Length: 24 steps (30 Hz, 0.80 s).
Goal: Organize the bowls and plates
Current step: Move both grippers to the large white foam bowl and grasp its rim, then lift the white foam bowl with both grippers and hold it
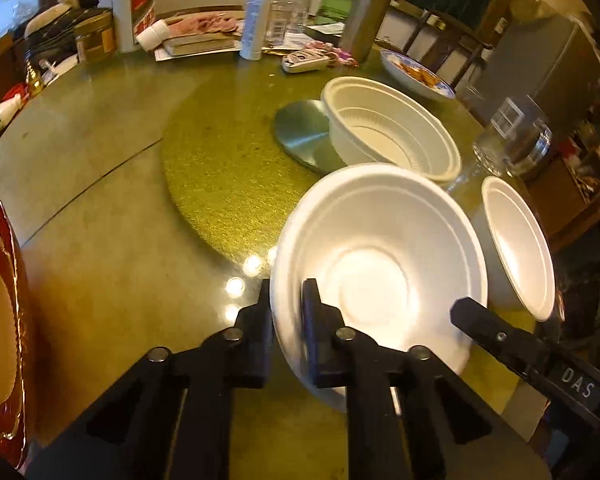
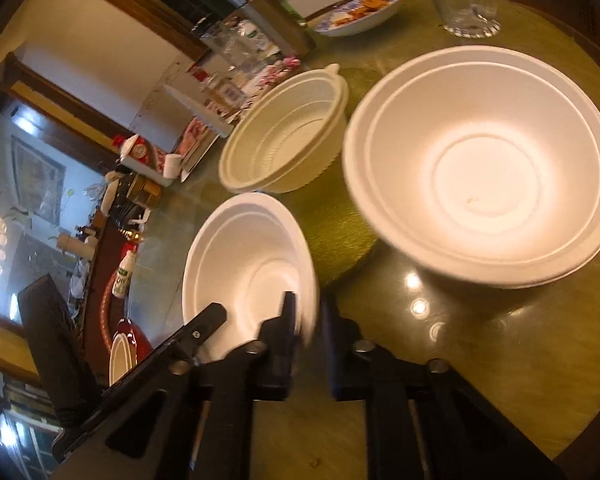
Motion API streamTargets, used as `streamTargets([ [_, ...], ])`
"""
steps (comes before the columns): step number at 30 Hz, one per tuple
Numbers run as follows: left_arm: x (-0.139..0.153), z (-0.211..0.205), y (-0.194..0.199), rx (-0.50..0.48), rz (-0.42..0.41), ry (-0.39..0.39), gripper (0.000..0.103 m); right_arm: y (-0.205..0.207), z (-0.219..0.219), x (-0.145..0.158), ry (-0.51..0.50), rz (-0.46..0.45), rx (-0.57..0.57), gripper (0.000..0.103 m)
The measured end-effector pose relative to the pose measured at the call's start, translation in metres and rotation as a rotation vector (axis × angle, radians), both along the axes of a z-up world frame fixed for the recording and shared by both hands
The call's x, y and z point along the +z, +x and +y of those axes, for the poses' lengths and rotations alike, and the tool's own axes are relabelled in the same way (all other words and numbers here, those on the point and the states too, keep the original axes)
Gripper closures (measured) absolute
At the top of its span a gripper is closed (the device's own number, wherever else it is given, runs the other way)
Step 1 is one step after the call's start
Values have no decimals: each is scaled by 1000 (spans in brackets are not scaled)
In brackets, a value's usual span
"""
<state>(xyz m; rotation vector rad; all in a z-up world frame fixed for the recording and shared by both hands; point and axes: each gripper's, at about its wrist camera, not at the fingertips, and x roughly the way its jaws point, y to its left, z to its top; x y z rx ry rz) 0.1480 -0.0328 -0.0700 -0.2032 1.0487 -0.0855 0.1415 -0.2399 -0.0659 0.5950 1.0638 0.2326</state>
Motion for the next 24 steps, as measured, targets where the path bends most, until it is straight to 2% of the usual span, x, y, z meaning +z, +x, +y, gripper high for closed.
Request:
streamTargets([
  [2,3,1,-7,1,-19,0,92,-5,4,5,-39,-23,-11,96],
  [6,7,11,-19,22,-68,-1,92,-12,7,7,-17,-57,-2,96],
  [8,10,15,-27,40,-111,23,92,-15,13,8,-12,-93,-2,96],
  [12,12,23,-35,75,-169,53,92,-20,34,11,-68,-175,10,96],
  [18,7,32,-38,99,-194,59,92,-21,44,5,-62,-238,24,96],
  [24,2,30,-38,97,-202,59,91,-22,47,5,-108,-270,25,96],
])
